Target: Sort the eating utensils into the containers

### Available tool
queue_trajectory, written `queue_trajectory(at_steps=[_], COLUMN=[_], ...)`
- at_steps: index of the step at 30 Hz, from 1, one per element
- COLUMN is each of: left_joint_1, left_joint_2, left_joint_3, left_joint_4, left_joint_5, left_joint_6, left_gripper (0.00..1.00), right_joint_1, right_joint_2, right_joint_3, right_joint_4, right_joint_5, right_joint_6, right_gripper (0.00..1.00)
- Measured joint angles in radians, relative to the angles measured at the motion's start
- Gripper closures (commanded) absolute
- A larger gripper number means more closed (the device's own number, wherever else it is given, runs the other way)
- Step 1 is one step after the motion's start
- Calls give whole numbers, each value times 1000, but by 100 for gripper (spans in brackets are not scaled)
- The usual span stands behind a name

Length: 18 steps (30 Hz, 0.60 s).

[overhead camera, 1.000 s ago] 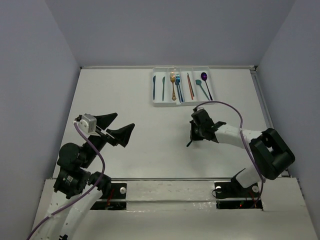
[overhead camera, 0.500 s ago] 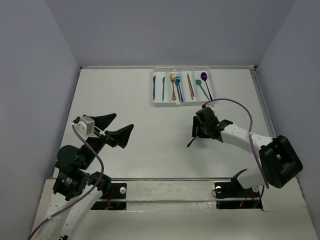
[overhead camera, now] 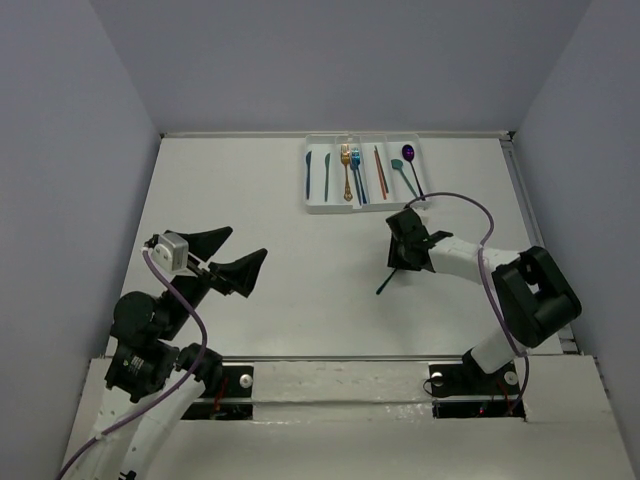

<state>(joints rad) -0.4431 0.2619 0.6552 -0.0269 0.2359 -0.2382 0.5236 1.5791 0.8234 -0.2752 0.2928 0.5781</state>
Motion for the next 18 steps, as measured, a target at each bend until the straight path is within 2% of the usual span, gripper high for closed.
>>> queue_trajectory(at_steps=[1,5,11,18], left_joint_1=[0,0,0,0], left_joint_2=[-1,-3,-3,-3], left_joint_3=[0,0,0,0], left_joint_4=[0,0,0,0], left_joint_5=[0,0,0,0], left_joint_6=[0,0,0,0], left_gripper=[1,1,1,1], right_joint_1=[0,0,0,0], right_joint_2=[2,6,-52,-339], right_joint_3=[0,-2,-40,-51], right_joint_4=[2,6,-5,-27], right_joint_5=[7,36,67,21], right_joint_6=[2,11,23,-34], right_gripper=[74,99,100,100])
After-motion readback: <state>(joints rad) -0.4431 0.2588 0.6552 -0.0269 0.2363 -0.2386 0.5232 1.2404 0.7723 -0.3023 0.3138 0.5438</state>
